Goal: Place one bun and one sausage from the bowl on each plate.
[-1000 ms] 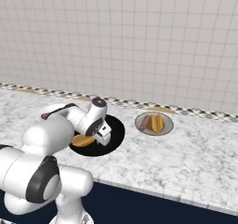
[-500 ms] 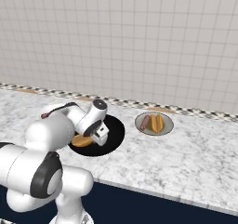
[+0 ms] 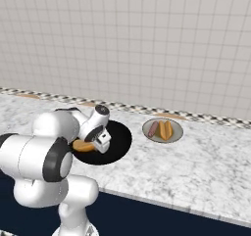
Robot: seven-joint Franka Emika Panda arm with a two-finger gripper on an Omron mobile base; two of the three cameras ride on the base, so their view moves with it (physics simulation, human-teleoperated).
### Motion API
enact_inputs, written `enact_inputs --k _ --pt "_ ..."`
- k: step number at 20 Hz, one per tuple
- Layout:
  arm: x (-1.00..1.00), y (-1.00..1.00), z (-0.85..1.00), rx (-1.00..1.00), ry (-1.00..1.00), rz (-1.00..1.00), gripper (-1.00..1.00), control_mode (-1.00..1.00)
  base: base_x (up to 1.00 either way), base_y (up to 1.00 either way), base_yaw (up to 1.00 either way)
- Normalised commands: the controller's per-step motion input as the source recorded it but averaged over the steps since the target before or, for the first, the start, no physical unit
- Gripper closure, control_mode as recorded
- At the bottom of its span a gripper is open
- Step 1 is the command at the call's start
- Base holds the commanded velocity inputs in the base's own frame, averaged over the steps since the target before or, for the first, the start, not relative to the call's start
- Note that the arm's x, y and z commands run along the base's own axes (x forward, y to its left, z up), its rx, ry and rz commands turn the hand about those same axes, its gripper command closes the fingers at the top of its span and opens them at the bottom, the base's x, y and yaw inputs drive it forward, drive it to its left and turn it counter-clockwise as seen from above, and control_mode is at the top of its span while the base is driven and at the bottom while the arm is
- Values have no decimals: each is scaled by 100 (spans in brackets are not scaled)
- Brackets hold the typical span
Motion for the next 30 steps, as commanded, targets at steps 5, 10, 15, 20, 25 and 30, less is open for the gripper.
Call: enact_inputs --k 5,10,15,20,25,30 --pt "0 6 -22 0 5 0 100 -100 0 0 0" --pt "-10 0 3 0 -3 0 100 -100 0 0 0" --pt "-20 13 88 0 -21 0 100 -100 0 0 0" --pt "29 88 100 0 -6 0 100 -100 0 0 0" --pt "93 94 72 -5 2 -1 100 -100 0 0 0" --pt "92 52 0 -6 10 -3 100 -100 0 0 0"
